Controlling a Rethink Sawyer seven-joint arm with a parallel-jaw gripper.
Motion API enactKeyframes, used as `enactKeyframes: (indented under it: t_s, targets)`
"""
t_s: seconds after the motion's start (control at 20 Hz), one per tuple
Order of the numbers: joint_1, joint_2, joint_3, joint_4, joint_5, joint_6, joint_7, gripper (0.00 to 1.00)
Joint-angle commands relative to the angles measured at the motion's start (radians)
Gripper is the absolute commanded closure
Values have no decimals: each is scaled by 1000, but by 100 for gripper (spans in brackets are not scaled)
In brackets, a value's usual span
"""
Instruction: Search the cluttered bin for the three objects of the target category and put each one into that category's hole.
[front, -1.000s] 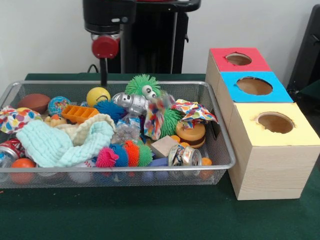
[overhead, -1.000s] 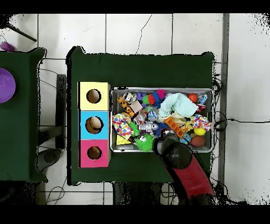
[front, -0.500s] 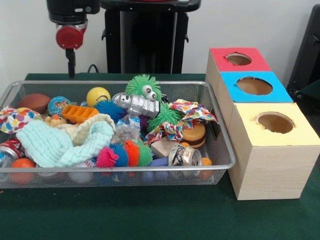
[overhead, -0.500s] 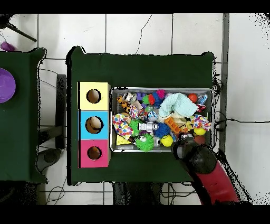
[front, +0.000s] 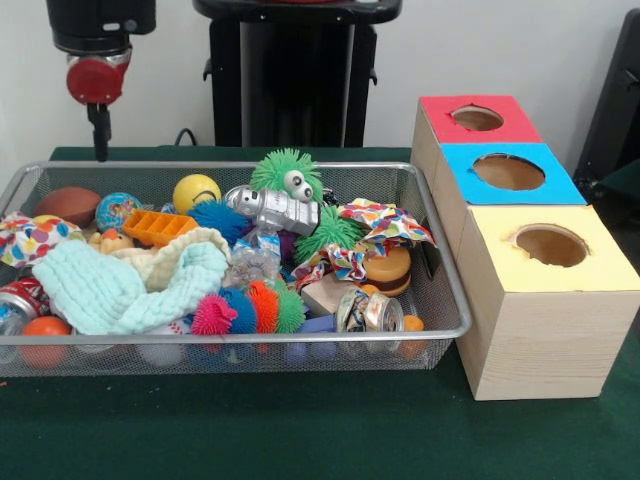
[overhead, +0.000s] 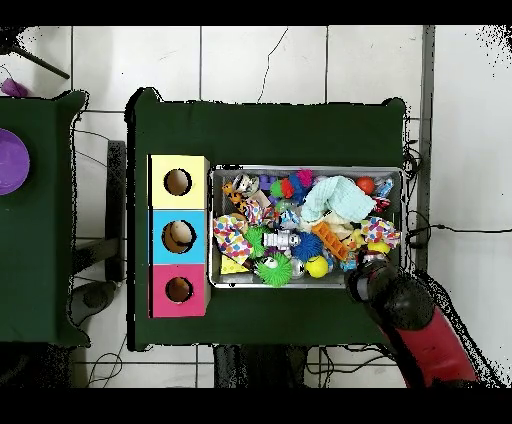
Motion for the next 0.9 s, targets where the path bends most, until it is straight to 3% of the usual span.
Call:
enactKeyframes:
  t_s: [0.05,0.9]
  targets:
    - [-40,84,169,-84,-84,-66,-6,0]
    - [-70,201,244,-157,-120,-147,51,0]
